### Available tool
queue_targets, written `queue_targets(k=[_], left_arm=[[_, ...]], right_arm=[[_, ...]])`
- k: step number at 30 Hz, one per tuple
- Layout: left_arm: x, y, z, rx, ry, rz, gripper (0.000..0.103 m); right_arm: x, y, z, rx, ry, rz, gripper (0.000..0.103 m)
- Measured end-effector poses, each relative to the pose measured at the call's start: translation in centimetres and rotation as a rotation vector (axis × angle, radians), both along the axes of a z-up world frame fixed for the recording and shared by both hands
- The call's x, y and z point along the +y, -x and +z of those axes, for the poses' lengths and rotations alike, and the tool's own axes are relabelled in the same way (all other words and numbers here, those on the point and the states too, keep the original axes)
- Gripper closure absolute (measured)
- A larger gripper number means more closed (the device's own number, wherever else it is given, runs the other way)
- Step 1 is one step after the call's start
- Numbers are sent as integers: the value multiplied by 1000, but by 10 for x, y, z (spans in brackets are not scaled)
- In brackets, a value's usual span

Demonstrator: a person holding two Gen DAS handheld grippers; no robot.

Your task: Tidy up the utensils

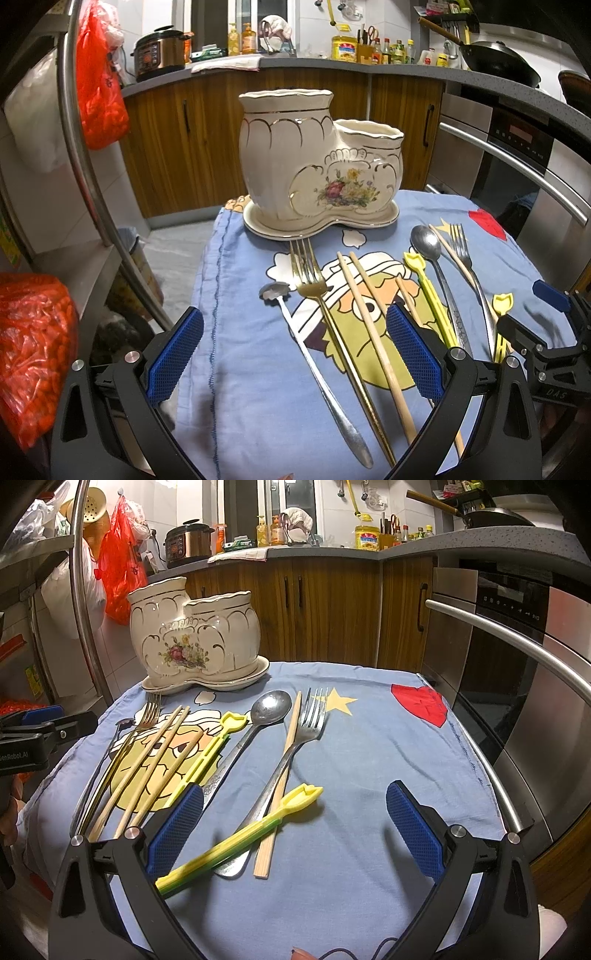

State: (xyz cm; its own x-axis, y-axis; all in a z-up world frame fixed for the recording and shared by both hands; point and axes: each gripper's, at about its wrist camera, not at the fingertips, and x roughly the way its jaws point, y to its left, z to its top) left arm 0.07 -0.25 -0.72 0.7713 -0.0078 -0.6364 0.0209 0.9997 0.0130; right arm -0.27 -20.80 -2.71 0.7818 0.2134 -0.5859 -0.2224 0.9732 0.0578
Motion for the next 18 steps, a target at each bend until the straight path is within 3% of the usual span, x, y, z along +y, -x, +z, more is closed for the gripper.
queue_targets(k=[12,18], left_arm=[[-1,-1,0,4,0,-1,5],[-1,0,-2,6,1,-4,5]], right_arm=[[0,-2,-1,16,-14,4,5],[-10,-4,1,41,-81,13,5]])
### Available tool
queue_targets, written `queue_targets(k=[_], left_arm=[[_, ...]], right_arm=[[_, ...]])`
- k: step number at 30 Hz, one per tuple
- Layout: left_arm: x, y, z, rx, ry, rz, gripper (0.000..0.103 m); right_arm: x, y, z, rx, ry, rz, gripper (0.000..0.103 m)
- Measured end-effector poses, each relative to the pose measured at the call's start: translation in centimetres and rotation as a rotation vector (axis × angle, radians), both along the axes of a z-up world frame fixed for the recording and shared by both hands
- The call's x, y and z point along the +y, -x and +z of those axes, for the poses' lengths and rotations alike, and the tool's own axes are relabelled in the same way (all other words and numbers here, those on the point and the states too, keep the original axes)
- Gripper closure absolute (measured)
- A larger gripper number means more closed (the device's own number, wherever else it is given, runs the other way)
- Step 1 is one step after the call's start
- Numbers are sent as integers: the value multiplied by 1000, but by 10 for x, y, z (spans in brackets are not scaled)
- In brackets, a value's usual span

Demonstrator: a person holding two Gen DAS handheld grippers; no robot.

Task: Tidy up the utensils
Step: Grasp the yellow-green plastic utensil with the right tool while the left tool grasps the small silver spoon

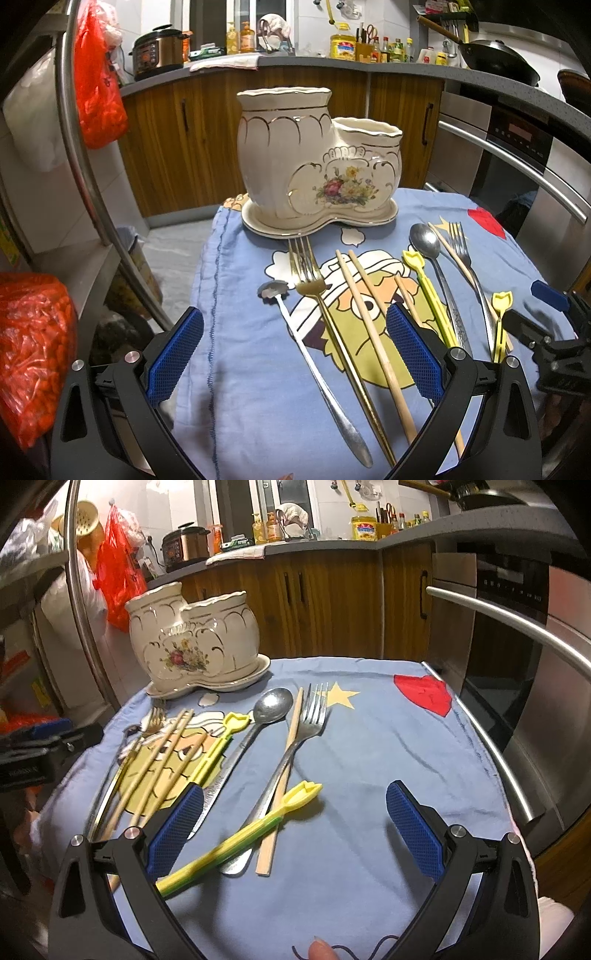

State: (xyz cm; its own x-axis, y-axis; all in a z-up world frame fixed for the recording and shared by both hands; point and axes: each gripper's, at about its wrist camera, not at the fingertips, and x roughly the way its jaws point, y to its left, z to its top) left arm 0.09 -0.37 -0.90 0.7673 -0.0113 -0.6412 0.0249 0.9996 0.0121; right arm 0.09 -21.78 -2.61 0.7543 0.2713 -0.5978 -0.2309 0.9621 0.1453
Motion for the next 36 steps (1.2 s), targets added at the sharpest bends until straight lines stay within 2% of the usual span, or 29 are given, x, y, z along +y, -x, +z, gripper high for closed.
queue_targets(k=[8,13,20,22,24,33,35,36], left_arm=[[1,-1,1,14,4,-6,5],[1,-2,1,19,6,-5,5],[2,-4,-2,35,-8,2,5],[4,-5,-4,45,-7,9,5],[6,-6,-5,49,0,13,5],[16,-11,-11,100,37,23,8],[19,-16,-14,124,52,24,15],[20,-21,-16,144,60,21,27]], right_arm=[[-8,-4,1,20,-43,-3,6],[-10,-10,-4,75,-68,1,39],[-14,-17,-10,137,-128,11,63],[-13,-18,-11,148,-146,21,79],[-15,-18,-10,143,-162,18,84],[-21,-7,7,53,-215,34,87],[-21,-5,10,38,-211,38,87],[-21,-5,11,34,-210,39,87]])
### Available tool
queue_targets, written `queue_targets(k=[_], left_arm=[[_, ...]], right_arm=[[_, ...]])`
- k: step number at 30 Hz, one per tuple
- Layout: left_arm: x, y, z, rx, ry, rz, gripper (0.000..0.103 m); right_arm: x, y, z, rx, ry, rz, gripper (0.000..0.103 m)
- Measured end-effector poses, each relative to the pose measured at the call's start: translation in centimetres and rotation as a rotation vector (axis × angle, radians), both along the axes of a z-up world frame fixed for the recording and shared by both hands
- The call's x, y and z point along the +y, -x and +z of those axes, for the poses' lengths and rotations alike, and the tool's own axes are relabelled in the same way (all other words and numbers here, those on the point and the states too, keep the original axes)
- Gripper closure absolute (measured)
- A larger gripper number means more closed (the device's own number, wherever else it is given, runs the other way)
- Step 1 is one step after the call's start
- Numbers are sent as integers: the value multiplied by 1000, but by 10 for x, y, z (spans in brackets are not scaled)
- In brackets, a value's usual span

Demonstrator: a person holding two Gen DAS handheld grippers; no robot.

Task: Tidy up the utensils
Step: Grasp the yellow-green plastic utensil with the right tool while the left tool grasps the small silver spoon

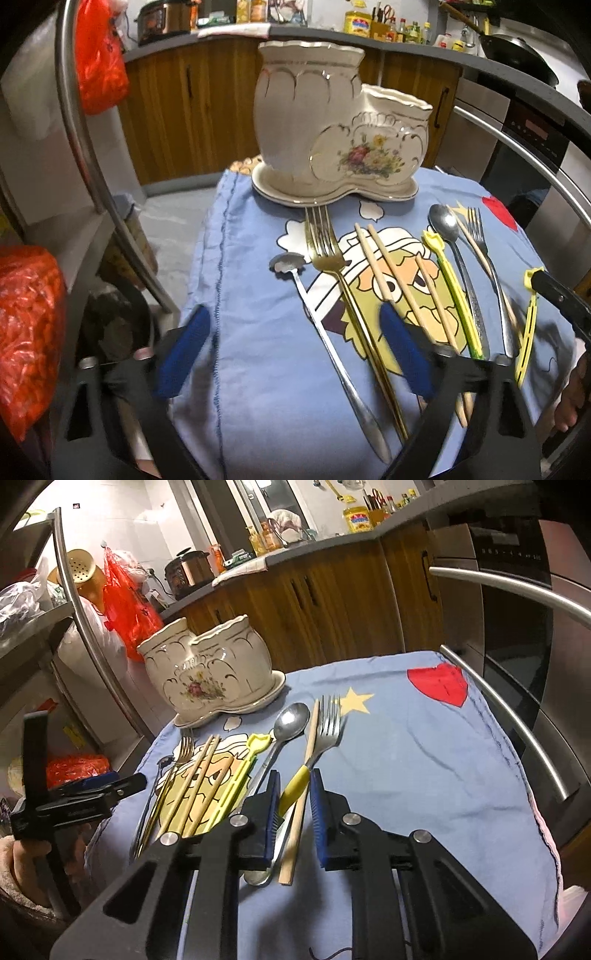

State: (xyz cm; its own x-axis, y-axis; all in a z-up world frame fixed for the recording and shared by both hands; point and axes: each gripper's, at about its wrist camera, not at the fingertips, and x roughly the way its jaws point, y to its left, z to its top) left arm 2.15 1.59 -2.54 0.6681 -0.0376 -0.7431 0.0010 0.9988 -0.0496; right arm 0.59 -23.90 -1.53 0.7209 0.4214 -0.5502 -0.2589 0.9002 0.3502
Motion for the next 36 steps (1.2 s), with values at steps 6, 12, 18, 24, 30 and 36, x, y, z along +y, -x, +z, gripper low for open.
queue_targets(k=[6,12,18,24,30,36], left_arm=[[-2,-17,-7,48,7,-4,60],[-8,-33,-12,65,-24,5,74],[-11,-43,-15,59,-83,18,79],[-6,-42,-15,39,-86,36,100],[2,-29,-2,-31,-15,17,100],[9,-10,27,-151,67,-5,100]], right_arm=[[-2,1,2,-14,4,1,87],[-6,4,5,-32,5,0,87],[-10,5,9,-45,-11,1,88],[-16,7,12,-58,-29,-1,89],[-18,9,15,-77,-35,3,90],[-11,12,36,-139,9,10,95]])
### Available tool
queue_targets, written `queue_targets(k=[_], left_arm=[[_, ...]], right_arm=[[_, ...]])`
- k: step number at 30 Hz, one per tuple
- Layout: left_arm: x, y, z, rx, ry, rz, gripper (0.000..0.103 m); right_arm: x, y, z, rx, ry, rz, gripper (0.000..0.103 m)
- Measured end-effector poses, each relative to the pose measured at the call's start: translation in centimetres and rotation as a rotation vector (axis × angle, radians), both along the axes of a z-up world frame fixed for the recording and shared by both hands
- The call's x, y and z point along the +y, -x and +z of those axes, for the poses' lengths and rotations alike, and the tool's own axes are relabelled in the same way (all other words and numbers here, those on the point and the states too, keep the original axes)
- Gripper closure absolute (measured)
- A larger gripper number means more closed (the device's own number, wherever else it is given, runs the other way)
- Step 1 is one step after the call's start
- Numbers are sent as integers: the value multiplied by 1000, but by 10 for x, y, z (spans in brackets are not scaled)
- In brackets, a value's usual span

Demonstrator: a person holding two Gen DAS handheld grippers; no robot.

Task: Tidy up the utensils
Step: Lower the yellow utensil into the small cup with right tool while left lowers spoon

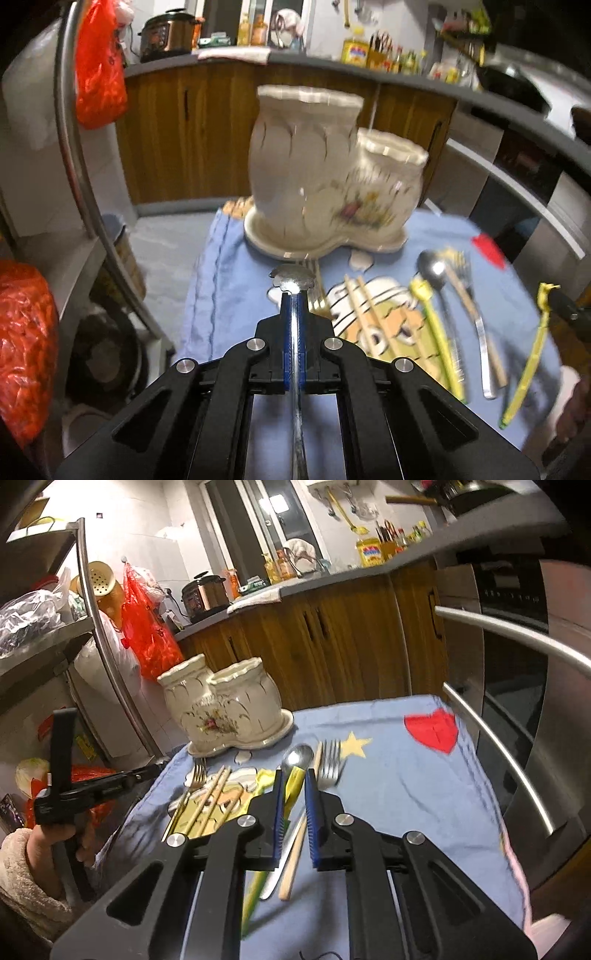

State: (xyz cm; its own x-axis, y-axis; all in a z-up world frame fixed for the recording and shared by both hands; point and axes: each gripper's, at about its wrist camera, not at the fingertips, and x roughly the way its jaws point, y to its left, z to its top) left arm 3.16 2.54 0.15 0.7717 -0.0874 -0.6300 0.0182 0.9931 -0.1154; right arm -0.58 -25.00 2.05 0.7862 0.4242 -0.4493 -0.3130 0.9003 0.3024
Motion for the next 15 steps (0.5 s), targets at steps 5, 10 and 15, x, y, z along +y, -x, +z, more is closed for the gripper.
queue_targets(k=[5,10,15], left_arm=[[0,10,30,-81,16,-27,100],[5,15,75,-190,43,-61,100],[10,-6,122,-307,83,-90,100]], right_arm=[[16,-13,24,-48,57,47,97],[25,-45,43,-14,32,75,97],[41,-82,75,-55,13,89,97]])
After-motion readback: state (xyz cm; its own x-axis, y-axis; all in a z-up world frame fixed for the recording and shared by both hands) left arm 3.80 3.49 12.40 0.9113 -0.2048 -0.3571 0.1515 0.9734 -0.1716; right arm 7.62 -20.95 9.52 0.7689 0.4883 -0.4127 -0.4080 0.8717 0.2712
